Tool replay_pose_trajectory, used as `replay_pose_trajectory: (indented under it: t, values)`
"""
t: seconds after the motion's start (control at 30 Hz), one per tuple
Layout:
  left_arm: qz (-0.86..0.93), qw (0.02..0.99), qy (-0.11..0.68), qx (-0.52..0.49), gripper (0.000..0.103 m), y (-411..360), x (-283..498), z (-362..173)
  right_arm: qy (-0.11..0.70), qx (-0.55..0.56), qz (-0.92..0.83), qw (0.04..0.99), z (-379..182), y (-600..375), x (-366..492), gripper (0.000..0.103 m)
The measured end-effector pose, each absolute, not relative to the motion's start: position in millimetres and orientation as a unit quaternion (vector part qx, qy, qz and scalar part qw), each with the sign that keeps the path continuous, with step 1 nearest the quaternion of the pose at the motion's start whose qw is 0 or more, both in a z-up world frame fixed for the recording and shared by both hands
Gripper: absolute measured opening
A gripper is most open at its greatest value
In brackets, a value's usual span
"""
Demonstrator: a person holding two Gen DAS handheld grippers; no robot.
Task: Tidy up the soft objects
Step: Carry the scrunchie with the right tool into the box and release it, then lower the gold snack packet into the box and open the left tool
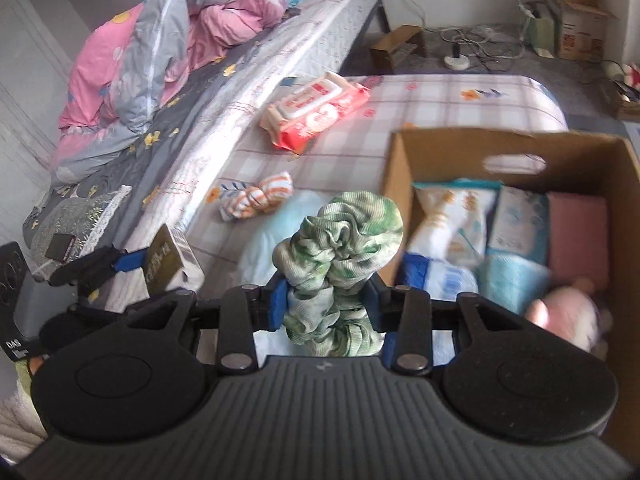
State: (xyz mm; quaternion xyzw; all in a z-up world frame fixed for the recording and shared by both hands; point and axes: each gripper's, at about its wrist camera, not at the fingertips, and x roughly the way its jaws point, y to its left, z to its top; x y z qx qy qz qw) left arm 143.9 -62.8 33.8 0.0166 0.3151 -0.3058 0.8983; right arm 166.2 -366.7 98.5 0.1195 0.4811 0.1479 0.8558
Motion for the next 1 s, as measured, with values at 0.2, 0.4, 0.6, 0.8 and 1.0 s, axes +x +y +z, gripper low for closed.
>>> replay_pose_trajectory:
  t: [0.2,0.4,0.6,0.8,1.0]
  values:
    - [-0.337,0.885,0.319,0.033,0.076,-99,122,29,0.539,0.095,0.087,0.833,64,-414,100,0.04]
    - [-0.33,0.885,0.325,0.041,0.076,-112,115,27,0.606,0.059,0.091,0.788,24,-423,84,0.052]
    - [-0.324,0.887,0.326,0.051,0.076,-116,108,31,0.639,0.036,0.133,0.757,14,-415,86,0.081]
    - [-0.353,0.876,0.322,0.069,0.076,-136,107,40,0.58,0.084,0.114,0.802,46,-444,84,0.081]
    - [-0.421,0.835,0.333,0.121,0.076,-193,113,40,0.47,0.165,0.083,0.863,89,-484,50,0.081]
